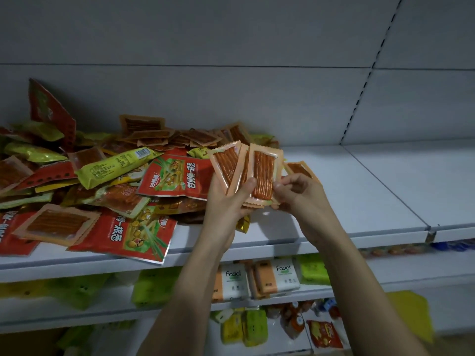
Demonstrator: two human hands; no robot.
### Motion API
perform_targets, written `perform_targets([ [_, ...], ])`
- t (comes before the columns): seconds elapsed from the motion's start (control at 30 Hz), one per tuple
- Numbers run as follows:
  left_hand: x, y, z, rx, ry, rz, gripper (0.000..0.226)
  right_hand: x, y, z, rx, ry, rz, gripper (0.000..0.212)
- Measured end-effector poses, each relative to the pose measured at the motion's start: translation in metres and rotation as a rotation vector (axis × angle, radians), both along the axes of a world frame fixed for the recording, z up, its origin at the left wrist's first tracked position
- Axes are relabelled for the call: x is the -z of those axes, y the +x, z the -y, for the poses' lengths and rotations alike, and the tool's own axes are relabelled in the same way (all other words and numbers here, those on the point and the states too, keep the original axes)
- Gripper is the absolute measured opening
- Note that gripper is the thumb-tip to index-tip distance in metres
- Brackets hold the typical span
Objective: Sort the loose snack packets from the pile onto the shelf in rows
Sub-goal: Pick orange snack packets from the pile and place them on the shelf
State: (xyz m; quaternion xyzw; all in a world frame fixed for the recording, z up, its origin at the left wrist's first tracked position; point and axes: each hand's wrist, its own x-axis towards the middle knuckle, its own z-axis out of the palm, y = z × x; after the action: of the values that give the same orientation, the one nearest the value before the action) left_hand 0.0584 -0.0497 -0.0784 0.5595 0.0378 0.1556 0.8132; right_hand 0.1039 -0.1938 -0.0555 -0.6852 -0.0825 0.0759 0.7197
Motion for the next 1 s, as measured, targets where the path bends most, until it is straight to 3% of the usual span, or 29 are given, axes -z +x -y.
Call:
perform_targets([
  [0.17,0.003,0.015,0.012,-0.043,0.009,-0.02,0.059,-0.002,0.033,0.027,0.085,-0.208,-0.003,0.016],
  [0.33,-0.003,0.036,0.025,-0.081,0.023,-0.036,0.06,0.016,0.109,0.065,0.267,-0.652,0.114,0.024],
  [0.5,-0.008,0.056,0.039,-0.139,0.033,-0.059,0.058,0.03,0.152,0.054,0.158,-0.971,0.152,0.029],
  [0.87,-0.021,0.093,0.057,-0.311,0.0,-0.103,0.053,0.033,0.193,0.07,-0.093,-0.946,0.036,0.018],
  [0.93,-0.02,0.096,0.059,-0.318,0.01,-0.11,0.051,0.026,0.193,0.079,-0.12,-0.814,0.007,0.012],
  [1.0,-0.017,0.096,0.06,-0.315,0.009,-0.125,0.054,0.015,0.188,0.093,-0.13,-0.52,-0.078,0.014],
])
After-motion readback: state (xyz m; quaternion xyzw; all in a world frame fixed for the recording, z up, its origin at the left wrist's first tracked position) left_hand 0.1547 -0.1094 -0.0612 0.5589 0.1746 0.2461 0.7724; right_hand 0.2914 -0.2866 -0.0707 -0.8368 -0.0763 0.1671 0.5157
